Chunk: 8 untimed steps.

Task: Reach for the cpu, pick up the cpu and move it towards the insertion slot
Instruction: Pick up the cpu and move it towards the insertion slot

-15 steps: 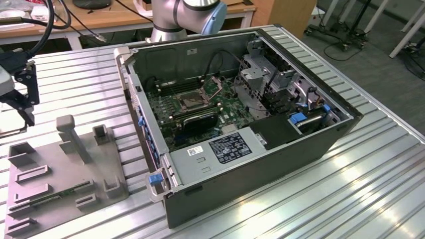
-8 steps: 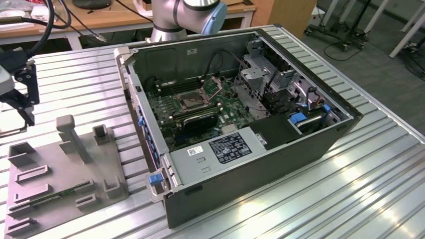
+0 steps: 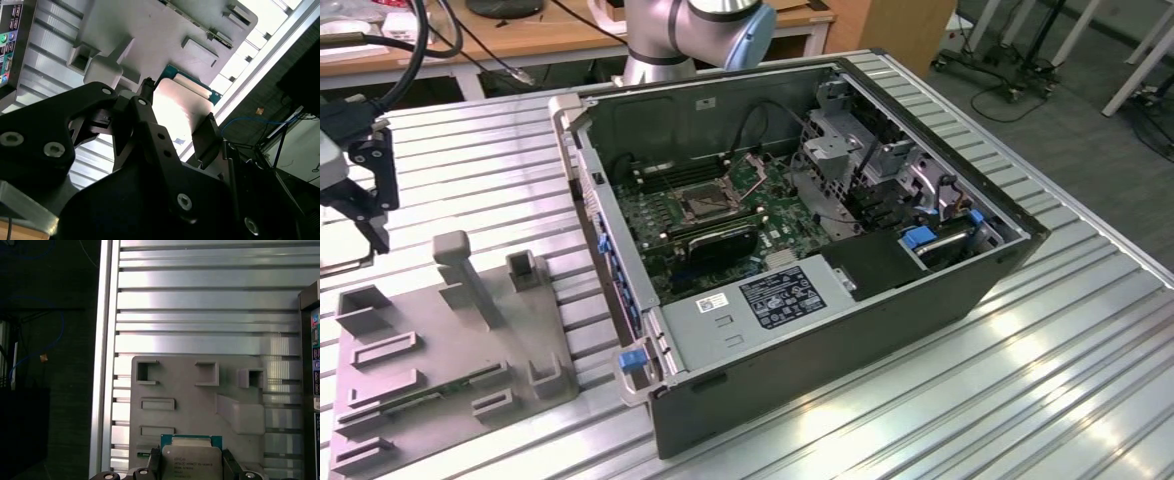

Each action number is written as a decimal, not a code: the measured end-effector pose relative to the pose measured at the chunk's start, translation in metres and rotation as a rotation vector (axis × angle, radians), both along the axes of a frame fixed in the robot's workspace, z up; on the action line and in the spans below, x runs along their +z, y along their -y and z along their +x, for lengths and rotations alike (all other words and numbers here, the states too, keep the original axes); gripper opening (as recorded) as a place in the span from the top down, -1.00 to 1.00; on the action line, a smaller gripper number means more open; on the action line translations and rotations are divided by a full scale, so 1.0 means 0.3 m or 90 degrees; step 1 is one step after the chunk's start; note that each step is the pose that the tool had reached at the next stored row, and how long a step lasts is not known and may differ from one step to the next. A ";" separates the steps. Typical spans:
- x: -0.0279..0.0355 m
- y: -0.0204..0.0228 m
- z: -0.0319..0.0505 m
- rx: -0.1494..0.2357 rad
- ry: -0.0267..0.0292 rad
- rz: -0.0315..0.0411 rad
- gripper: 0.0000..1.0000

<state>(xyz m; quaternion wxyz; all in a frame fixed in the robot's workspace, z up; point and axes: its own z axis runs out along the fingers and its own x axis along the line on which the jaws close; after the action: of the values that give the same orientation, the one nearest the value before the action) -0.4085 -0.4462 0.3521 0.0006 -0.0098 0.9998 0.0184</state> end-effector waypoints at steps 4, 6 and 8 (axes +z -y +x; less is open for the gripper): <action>0.000 0.000 0.002 0.000 0.0000 0.0000 -0.09; 0.000 0.000 0.008 0.000 0.0000 0.0000 -0.09; 0.000 0.000 0.014 0.000 0.0000 -0.0001 -0.09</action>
<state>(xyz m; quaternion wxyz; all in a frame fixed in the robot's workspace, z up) -0.4042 -0.4461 0.3521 0.0006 -0.0098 0.9998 0.0184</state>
